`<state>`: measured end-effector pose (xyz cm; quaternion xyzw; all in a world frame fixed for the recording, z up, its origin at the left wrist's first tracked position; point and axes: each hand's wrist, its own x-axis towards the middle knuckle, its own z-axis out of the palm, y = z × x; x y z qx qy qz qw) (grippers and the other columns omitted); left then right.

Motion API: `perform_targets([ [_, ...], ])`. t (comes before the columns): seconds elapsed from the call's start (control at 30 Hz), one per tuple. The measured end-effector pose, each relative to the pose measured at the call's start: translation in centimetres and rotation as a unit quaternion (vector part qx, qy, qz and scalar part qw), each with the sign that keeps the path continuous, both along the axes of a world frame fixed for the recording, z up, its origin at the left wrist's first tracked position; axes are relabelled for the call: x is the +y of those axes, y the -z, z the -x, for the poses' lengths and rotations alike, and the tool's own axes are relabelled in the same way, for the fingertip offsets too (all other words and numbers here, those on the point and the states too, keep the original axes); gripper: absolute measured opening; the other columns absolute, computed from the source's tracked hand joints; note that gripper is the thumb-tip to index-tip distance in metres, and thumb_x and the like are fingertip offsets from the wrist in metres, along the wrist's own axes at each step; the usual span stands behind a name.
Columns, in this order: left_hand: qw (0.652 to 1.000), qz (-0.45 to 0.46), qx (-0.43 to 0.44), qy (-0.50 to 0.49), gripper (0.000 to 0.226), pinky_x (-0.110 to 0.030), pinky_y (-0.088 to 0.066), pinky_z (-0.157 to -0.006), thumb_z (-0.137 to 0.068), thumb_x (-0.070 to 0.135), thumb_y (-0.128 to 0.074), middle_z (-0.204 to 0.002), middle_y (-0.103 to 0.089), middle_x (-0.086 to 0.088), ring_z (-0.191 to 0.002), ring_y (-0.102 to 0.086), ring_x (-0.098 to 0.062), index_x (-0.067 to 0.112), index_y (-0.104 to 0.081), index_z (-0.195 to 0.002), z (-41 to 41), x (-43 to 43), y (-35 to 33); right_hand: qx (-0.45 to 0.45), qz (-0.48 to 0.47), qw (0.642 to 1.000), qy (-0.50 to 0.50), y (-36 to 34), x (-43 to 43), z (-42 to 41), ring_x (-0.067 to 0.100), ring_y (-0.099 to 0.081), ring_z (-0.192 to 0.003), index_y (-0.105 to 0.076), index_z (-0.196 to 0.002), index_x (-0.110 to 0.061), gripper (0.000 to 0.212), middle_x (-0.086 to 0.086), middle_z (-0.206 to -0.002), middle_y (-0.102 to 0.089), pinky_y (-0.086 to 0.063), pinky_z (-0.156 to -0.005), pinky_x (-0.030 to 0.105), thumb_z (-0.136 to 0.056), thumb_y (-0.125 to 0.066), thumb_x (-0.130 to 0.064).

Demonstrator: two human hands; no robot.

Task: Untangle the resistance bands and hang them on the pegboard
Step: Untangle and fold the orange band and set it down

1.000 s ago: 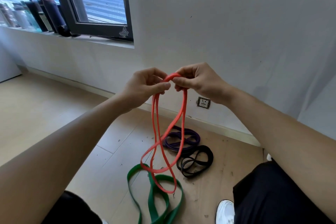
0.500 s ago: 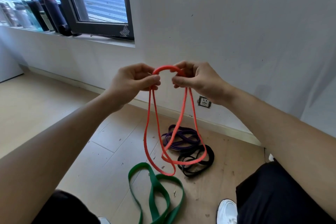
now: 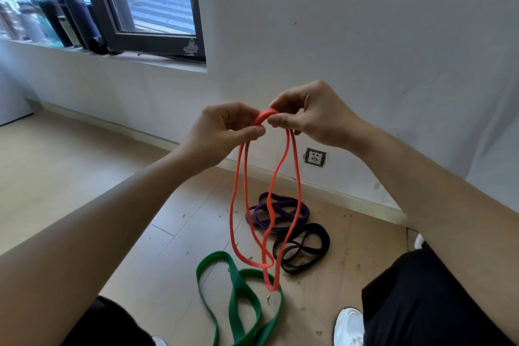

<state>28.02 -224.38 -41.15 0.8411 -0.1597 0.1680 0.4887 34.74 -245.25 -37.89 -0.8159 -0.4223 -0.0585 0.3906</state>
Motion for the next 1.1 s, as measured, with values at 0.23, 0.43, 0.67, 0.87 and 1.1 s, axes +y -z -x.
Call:
perform_targets([
  [0.23,1.000,0.006,-0.022,-0.016,0.021,-0.033,-0.062,-0.085,-0.089,0.014,-0.074,-0.093,-0.076,0.003,-0.088,-0.074,-0.015,0.015,-0.072,-0.109,-0.2,0.8,0.1,0.087,0.056,0.995,-0.009,-0.7,-0.6,0.1,0.009,-0.070,-0.077,-0.069,-0.112,-0.012,0.022,0.001,-0.090,-0.070,-0.056,-0.063,0.019,-0.091,-0.072,-0.007],
  [0.43,1.000,0.000,0.026,-0.005,0.017,-0.033,-0.062,-0.086,-0.091,0.018,-0.071,-0.093,-0.074,0.000,-0.090,-0.073,-0.016,0.018,-0.070,-0.108,0.1,1.1,0.7,0.149,0.011,0.988,-0.032,-0.6,-0.5,0.4,0.020,-0.075,-0.085,-0.068,-0.109,-0.008,0.018,0.009,-0.094,-0.072,-0.061,-0.062,0.029,-0.091,-0.072,-0.009],
  [0.67,0.987,0.046,0.137,0.064,0.045,-0.032,-0.060,-0.089,-0.078,0.036,-0.076,-0.110,-0.074,0.000,-0.103,-0.072,-0.014,0.019,-0.067,-0.119,0.5,-2.0,2.8,0.147,-0.116,0.980,-0.070,-0.9,-0.5,0.7,0.026,-0.074,-0.082,-0.070,-0.112,0.000,0.023,0.016,-0.095,-0.074,-0.060,-0.065,0.029,-0.090,-0.072,-0.005],
  [0.87,0.985,0.061,0.138,0.079,0.036,-0.030,-0.060,-0.090,-0.084,0.029,-0.080,-0.113,-0.074,0.003,-0.105,-0.071,-0.012,0.021,-0.068,-0.118,-0.5,-5.0,3.9,0.168,-0.215,0.959,-0.081,-1.7,-1.5,0.6,0.027,-0.074,-0.085,-0.068,-0.116,0.001,0.026,0.014,-0.097,-0.075,-0.057,-0.065,0.027,-0.091,-0.069,-0.006],
  [1.1,0.979,0.080,0.161,0.097,0.014,-0.027,-0.059,-0.087,-0.093,0.016,-0.071,-0.098,-0.077,-0.002,-0.096,-0.074,-0.013,0.012,-0.072,-0.106,-1.0,-6.5,4.6,0.206,-0.300,0.926,-0.094,-2.2,-2.9,0.0,0.024,-0.072,-0.083,-0.066,-0.115,-0.002,0.021,0.012,-0.095,-0.074,-0.055,-0.060,0.024,-0.094,-0.063,-0.001],
])
